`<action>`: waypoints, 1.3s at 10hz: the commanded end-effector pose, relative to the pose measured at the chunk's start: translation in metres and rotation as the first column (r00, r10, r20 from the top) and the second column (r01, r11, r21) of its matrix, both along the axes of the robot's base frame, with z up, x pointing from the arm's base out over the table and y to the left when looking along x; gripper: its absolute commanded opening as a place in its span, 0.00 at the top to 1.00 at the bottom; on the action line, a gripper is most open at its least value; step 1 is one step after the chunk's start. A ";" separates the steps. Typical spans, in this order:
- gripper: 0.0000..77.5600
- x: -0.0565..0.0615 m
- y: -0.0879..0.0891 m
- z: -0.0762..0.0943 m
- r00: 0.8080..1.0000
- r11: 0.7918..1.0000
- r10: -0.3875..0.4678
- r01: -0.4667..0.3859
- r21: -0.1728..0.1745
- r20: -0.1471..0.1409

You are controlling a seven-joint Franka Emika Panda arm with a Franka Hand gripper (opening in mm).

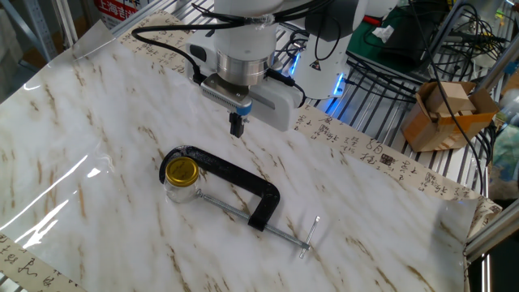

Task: Unscrew the lid from the jar

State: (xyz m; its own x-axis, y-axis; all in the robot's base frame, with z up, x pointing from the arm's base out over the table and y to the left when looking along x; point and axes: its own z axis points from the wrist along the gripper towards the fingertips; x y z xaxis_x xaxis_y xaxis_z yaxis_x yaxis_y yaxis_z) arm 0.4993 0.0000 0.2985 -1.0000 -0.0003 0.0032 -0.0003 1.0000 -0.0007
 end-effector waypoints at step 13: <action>1.00 0.007 -0.015 0.000 0.996 0.994 -0.088 0.086 0.063 0.031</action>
State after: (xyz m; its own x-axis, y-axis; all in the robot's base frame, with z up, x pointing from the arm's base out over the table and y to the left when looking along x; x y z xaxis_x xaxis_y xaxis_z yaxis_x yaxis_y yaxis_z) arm 0.5041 -0.0116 0.2971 -0.9955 0.0913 -0.0243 0.0895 0.9938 0.0659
